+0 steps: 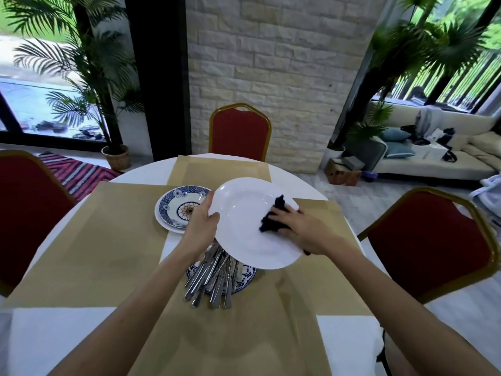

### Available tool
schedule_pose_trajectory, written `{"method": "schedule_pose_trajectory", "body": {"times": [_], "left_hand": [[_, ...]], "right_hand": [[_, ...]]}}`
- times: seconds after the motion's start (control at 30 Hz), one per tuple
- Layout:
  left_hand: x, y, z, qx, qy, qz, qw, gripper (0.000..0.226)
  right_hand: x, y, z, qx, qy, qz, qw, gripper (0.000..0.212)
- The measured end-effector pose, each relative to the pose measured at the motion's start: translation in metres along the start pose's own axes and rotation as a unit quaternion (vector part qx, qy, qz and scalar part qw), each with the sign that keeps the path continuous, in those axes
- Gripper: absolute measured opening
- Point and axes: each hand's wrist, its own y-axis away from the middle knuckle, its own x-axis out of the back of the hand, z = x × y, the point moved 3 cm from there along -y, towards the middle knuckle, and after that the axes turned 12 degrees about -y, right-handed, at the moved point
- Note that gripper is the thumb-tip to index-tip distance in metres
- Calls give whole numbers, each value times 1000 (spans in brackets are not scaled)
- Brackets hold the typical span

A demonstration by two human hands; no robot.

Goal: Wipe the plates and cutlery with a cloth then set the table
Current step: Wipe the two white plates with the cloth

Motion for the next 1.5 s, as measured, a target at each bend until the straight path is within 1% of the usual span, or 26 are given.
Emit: {"method": "schedule_pose_trajectory", "body": {"times": [0.07,0.13,0.2,0.27,0.3,0.33,0.43,0.5,0.6,0.7,0.77,0.83,0.9,0.93,1.0,1.03,1.07,1.13,1.17,1.23,1.3,1.4,1.5], "left_hand": [[-8,8,11,-7,41,-20,999,57],[-17,14,16,2,63,-43,997,60],[-23,16,13,13,73,-64,995,59],[-25,17,7,12,68,-79,995,60],[-24,18,4,14,69,-80,994,59],[-23,20,2,17,77,-81,994,59],[-17,21,0,13,98,-59,993,57],[-11,20,-1,9,102,-29,994,58],[-8,17,-4,-6,92,-1,996,61],[-14,13,-8,1,99,15,995,63],[-19,12,-9,0,106,20,994,63],[-25,9,-12,-1,107,22,994,62],[-28,5,-16,6,118,26,993,59],[-27,3,-16,9,131,29,991,57],[-26,-1,-17,22,156,27,987,55],[-25,-2,-15,27,168,23,985,53],[-26,-4,-14,32,166,18,986,52],[-30,-11,-9,35,157,9,987,54],[-32,-15,-8,38,154,5,987,56],[-37,-28,-7,43,150,1,988,56],[-41,-42,-11,51,147,-5,988,57],[-50,-69,-25,60,127,-8,990,56],[-62,-100,-41,71,93,-3,993,58]], "right_hand": [[1,-12,2,-49,86,43,994,52],[-1,-21,-10,-62,90,87,990,54],[-9,-29,-31,-17,51,99,994,57],[-17,-35,-45,43,35,88,995,58],[-18,-36,-45,55,38,85,994,59],[-15,-38,-41,47,45,87,994,59],[-7,-37,-15,-37,64,140,987,59],[-8,-32,-1,-95,46,157,982,59],[-31,-15,1,-139,19,137,981,61],[-61,3,-16,-168,-60,82,981,58],[-75,12,-37,-151,-121,68,979,56],[-84,21,-58,-92,-183,63,977,52],[-84,32,-70,-34,-230,81,969,51],[-80,38,-69,-17,-235,93,967,54],[-73,42,-50,-15,-203,120,972,64],[-68,40,-37,-26,-175,134,975,66],[-64,36,-22,-47,-158,149,975,61],[-56,21,8,-92,-167,183,965,45],[-52,12,20,-105,-183,203,956,42],[-44,-7,40,-111,-227,244,936,42],[-33,-21,55,-139,-291,272,907,43],[-23,-38,77,-191,-381,278,861,47],[-23,-57,98,-238,-421,256,837,49]]}}
